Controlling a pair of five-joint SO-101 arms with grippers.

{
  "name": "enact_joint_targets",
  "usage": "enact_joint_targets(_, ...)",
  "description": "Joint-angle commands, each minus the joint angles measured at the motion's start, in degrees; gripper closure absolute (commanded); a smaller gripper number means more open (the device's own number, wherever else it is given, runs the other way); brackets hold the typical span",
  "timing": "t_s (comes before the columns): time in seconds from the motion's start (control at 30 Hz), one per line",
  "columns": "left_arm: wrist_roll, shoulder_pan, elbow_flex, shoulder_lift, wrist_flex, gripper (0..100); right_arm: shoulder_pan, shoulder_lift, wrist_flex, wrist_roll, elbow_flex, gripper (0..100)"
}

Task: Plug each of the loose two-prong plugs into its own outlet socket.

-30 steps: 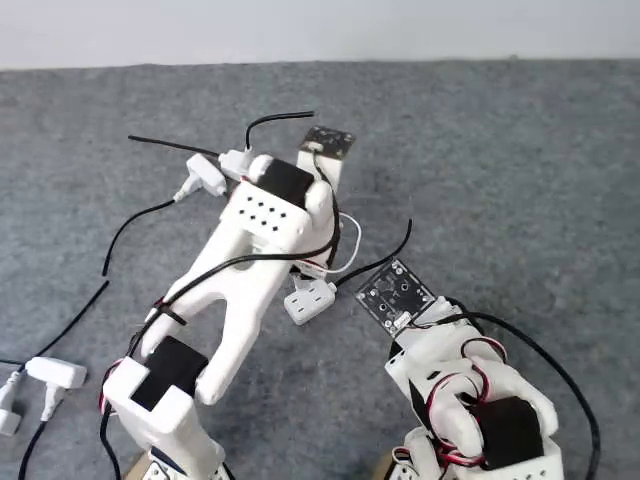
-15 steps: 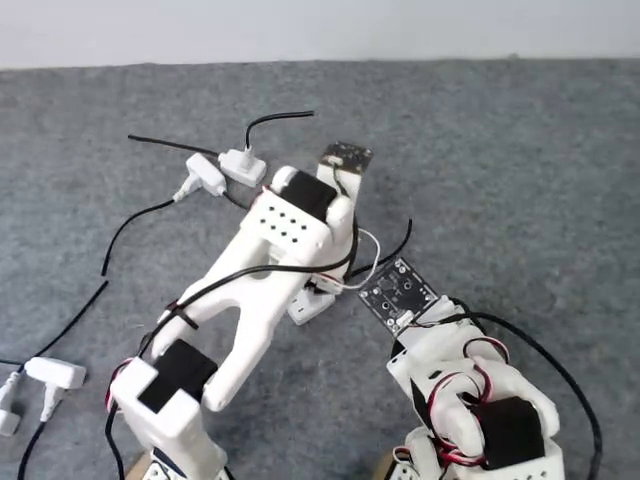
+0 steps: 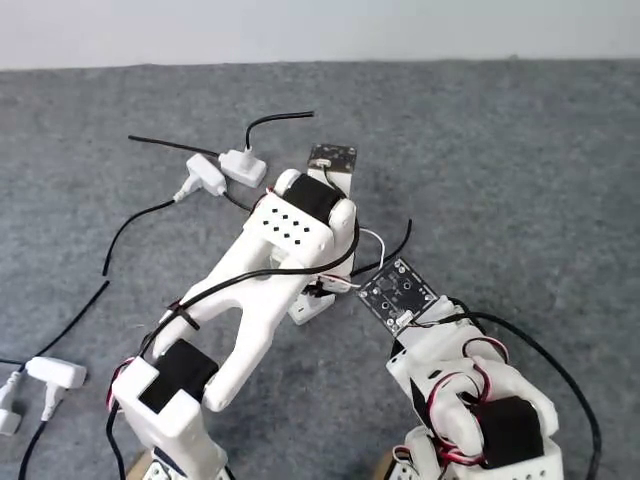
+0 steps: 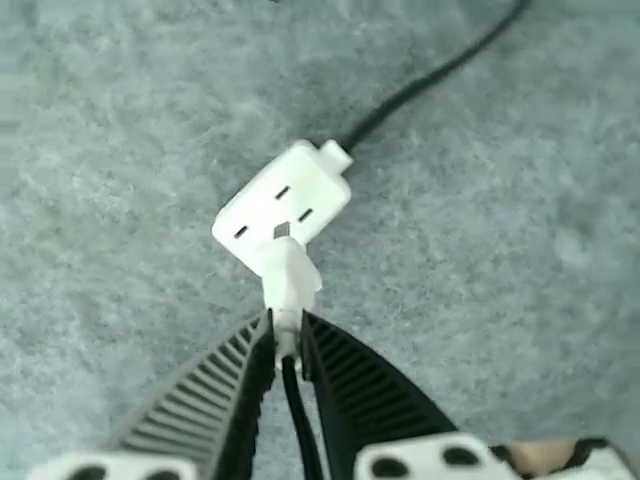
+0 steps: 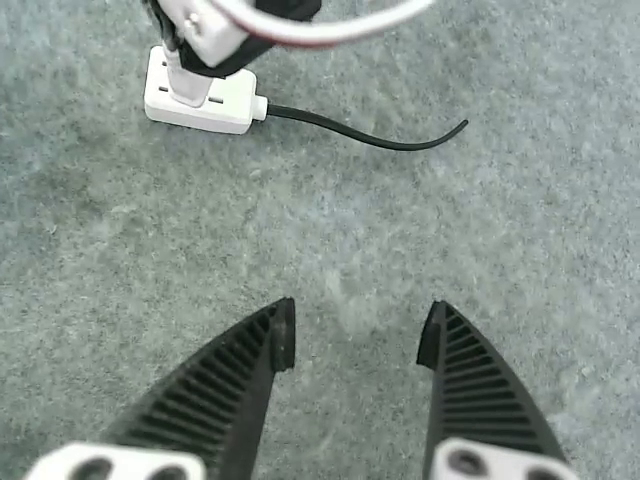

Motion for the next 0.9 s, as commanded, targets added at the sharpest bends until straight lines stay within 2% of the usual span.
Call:
enact_joint_targets(0.0, 7.21, 0.26, -0.22, -1.05, 1.93, 99, 0.75, 1.19, -0.92, 0.62, -0.62, 78.3)
enact_joint_targets(0.47, 7.91, -0.09, -0.22, -1.05, 1.93, 99, 0.75, 1.19, -0.92, 0.62, -0.44, 78.3)
enact_joint_targets(0.67, 7.91, -4.48, -1.01, -0.44, 1.76, 99, 0.75, 1.19, -0.92, 0.62, -0.44, 78.3)
enact_joint_targets(0.87, 7.91, -4.13, -1.89, -0.35, 1.67, 99, 0.75, 1.19, -0.84, 0.62, -0.44, 78.3)
